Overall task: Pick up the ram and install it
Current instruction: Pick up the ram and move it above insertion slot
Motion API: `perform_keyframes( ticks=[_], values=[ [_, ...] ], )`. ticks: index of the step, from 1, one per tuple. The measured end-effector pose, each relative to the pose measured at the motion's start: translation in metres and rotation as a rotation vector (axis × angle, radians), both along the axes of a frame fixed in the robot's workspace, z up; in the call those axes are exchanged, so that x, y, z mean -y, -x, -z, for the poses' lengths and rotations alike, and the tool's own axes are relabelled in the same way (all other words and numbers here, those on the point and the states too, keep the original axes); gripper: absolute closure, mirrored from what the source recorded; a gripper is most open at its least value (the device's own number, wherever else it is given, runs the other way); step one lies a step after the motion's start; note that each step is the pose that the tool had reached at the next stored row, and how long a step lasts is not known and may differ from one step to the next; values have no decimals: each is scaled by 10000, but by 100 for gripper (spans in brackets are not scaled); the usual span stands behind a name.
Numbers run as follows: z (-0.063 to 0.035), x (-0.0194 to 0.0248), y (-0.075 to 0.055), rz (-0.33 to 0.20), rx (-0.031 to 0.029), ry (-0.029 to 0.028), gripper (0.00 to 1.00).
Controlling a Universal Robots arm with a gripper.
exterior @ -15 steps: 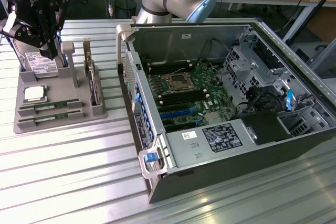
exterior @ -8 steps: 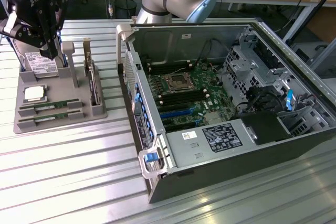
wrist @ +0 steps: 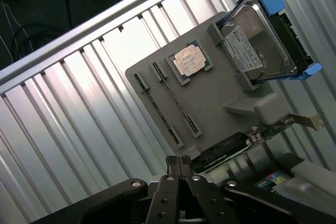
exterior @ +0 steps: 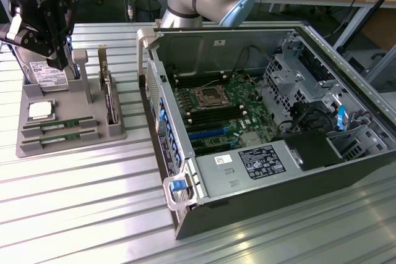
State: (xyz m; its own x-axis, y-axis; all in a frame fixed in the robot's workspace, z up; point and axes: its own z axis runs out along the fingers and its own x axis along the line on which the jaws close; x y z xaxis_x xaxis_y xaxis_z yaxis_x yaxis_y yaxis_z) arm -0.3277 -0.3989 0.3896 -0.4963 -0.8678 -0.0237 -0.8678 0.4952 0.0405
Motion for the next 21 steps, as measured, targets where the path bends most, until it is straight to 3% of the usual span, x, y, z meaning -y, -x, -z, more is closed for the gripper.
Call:
perform_keyframes(
  ticks=[21],
  values=[
    [1,0,-1,-573,0,3,90]
  ],
)
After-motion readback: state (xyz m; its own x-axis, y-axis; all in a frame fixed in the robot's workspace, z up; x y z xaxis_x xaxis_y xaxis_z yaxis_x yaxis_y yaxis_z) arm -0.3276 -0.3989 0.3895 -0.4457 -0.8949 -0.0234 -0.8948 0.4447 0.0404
